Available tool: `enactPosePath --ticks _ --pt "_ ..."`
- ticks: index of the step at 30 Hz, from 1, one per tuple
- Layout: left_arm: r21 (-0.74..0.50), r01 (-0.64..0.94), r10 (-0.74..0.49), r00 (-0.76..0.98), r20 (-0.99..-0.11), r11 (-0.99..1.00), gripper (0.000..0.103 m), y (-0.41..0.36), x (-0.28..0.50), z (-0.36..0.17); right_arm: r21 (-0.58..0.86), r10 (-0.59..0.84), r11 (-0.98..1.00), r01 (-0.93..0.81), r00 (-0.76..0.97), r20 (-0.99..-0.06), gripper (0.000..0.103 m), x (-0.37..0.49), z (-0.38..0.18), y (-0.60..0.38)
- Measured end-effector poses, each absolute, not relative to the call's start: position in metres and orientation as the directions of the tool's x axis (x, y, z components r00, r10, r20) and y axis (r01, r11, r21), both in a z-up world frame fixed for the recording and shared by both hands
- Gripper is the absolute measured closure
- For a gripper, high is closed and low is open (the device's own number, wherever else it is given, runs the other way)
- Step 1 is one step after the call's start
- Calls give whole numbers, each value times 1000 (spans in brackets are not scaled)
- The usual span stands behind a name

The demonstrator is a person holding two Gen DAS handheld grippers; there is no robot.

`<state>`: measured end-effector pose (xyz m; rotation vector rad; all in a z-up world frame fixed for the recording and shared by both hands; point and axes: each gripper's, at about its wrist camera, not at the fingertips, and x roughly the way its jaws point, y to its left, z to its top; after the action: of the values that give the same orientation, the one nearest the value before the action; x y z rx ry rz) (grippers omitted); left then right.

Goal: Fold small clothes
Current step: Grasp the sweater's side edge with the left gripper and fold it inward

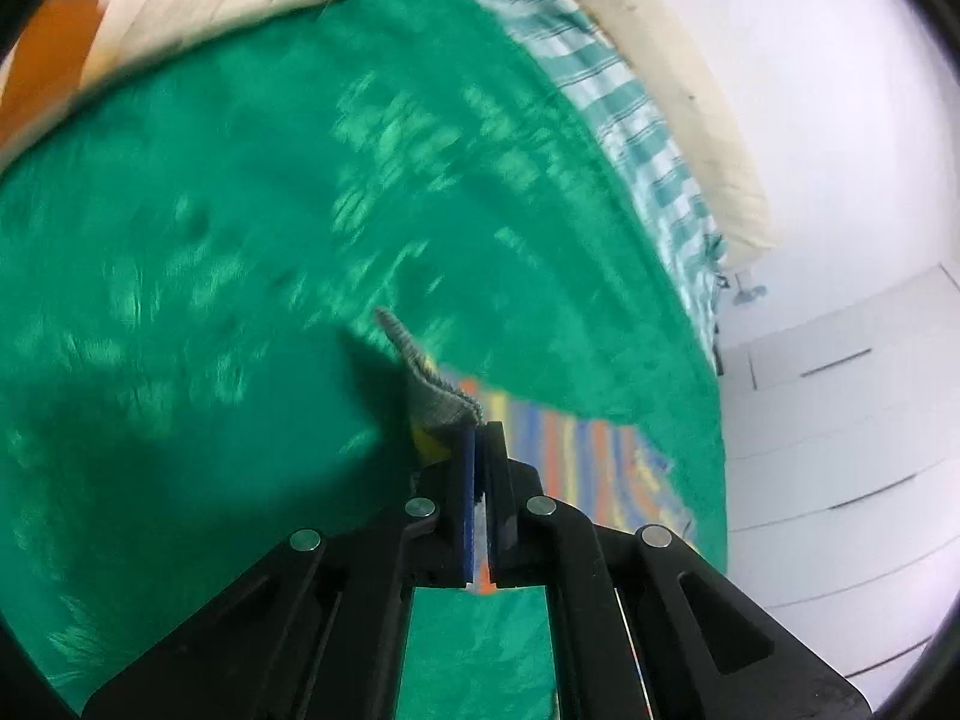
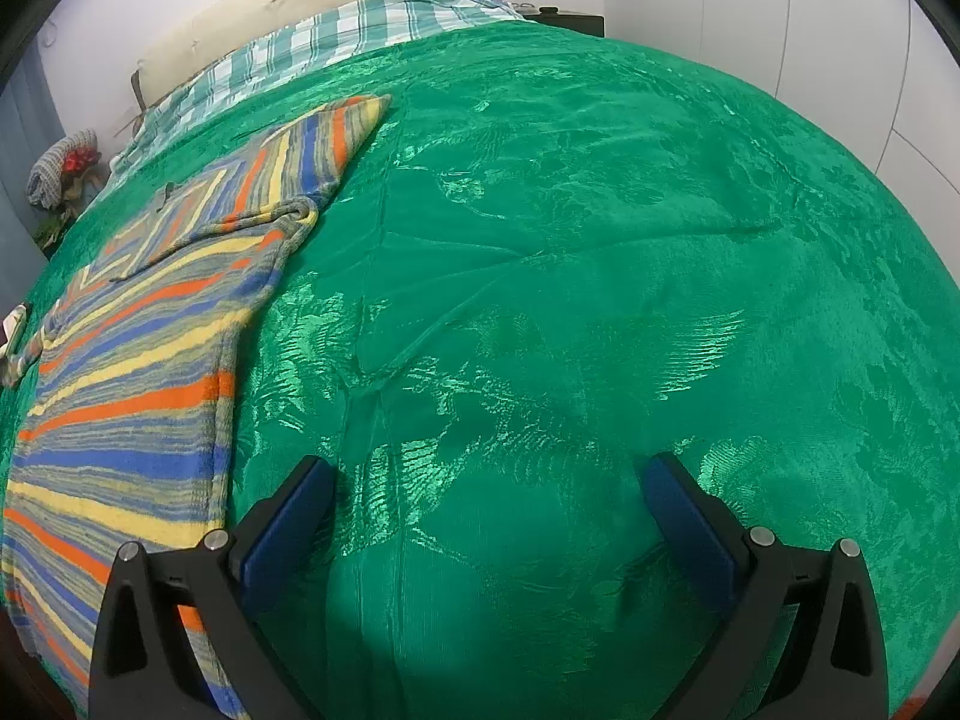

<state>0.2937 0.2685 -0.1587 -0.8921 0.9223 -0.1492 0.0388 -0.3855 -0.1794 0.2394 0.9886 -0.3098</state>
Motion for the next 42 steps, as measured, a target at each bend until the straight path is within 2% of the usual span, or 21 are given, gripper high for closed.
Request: enactPosePath --ticks 2,4,6,9,14,15,17,20,24,29,33,37,38,39,40,42 --pt "-669 -312 -409 597 -690 674 100 279 293 -155 59 -146 931 360 515 -845 1 39 -180 -386" --pt "-605 -351 -359 559 -747 715 91 287 291 -158 58 -147 931 360 517 -843 0 38 -180 -385" --pt "-571 -364 -346 523 -779 736 60 294 286 -169 57 -148 931 360 516 -844 0 38 -180 -385" --pt "-625 -381 -380 546 -747 682 49 303 275 -185 58 -147 931 360 517 -843 0 38 -180 -386" --pt "-741 -326 -482 594 -644 587 49 278 280 -203 53 -151 931 360 515 -844 0 38 -180 -385" --pt "-743 -323 -490 590 -642 586 60 272 284 -205 52 -152 932 360 515 -844 0 38 -180 -386" --pt "-692 -370 -445 560 -698 620 99 257 296 -208 50 -154 931 361 514 -844 0 38 -180 -386" --pt "-643 -409 -361 579 -731 648 102 243 306 -183 53 -151 932 360 515 -844 0 38 -179 -386" --pt "-575 -237 -340 611 -715 783 102 193 336 -110 55 -149 932 358 518 -842 0 39 -180 -386" --pt "-467 122 -442 595 -672 876 102 75 359 -23 57 -149 932 359 519 -842 0 39 -180 -387" --pt "-420 331 -535 538 -651 845 102 -17 354 2 57 -149 931 359 519 -842 0 39 -180 -386" --pt "-352 421 -538 501 -678 836 98 -110 352 -26 56 -149 932 359 519 -842 0 39 -180 -386" --pt "-343 408 -520 486 -703 846 87 -123 348 -39 56 -149 931 359 518 -842 0 39 -180 -386" --pt "-345 382 -499 452 -740 857 63 -132 348 -56 57 -149 931 359 518 -842 0 39 -180 -386" --pt "-354 347 -480 412 -774 868 55 -137 345 -74 57 -148 932 359 519 -842 0 38 -180 -386" --pt "-411 292 -499 374 -782 863 54 -129 328 -100 60 -145 932 357 521 -841 0 38 -179 -386"
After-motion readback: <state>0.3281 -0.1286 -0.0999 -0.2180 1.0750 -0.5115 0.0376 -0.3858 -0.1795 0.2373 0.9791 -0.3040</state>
